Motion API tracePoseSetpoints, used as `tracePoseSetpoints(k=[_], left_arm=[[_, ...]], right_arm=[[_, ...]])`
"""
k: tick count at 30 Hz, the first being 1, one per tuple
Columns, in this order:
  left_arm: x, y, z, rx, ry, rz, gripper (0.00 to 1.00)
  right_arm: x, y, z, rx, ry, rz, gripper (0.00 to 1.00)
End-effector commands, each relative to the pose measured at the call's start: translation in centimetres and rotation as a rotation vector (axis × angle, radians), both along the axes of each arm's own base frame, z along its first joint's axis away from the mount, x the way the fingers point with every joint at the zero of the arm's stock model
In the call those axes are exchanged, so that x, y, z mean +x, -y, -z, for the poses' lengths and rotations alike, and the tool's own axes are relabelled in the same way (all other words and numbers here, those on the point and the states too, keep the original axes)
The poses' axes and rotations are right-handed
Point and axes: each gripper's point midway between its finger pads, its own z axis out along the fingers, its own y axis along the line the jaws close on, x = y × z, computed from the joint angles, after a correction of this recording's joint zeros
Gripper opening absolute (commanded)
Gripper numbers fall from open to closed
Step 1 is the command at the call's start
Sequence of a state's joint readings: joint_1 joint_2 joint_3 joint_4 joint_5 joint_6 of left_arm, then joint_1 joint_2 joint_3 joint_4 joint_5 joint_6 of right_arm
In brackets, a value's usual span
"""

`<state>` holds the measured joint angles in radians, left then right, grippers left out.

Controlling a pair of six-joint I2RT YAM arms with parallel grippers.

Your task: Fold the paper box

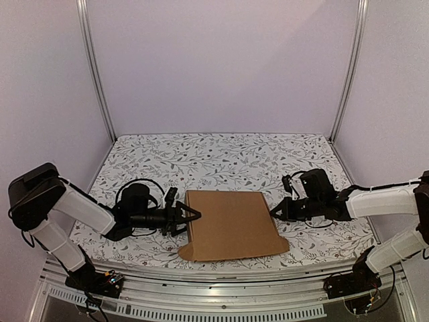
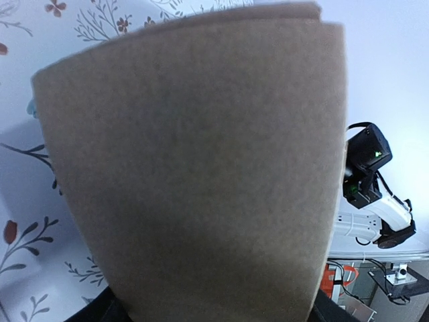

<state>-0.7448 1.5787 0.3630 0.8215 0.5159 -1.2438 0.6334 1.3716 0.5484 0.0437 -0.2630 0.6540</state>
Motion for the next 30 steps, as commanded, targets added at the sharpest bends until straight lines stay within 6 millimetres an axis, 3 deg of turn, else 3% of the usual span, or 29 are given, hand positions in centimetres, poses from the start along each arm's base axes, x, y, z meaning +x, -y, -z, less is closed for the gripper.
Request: tracePoseSetpoints(k=[1, 6, 10, 16, 21, 28, 30], left_arm=[[0.3, -0.1, -1.3, -0.041, 0.037, 0.006, 0.55], [0.3, 0.1, -2.1, -0.06, 0.042, 0.012, 0.51], [0.6, -0.2, -3.0, -0.079, 0.049, 0.012, 0.5], [1.2, -1.5, -4.5, -0.106, 0.044, 0.021, 0.49], [1.1, -2.4, -5.8, -0.118, 0.045, 0.062, 0.49], [0.6, -3.7, -8.8, -0.199, 0.055, 0.134, 0.48], [0.4, -3.8, -9.9, -0.222, 0.067, 0.161, 0.47]], right_arm=[[-3.1, 3.2, 4.2, -0.142, -0.151, 0.026, 0.0], [-2.9, 2.9, 3.6, -0.132, -0.135, 0.014, 0.0], [-2.4, 2.6, 1.4, -0.122, -0.068, -0.011, 0.12], [-1.5, 2.7, -5.9, -0.097, 0.154, -0.06, 0.31], [-2.1, 2.6, -12.2, -0.054, 0.333, -0.137, 0.51], [-5.1, 1.1, -19.7, 0.028, 0.547, -0.319, 0.79], [-6.5, 0.6, -21.1, 0.02, 0.615, -0.397, 0.95]])
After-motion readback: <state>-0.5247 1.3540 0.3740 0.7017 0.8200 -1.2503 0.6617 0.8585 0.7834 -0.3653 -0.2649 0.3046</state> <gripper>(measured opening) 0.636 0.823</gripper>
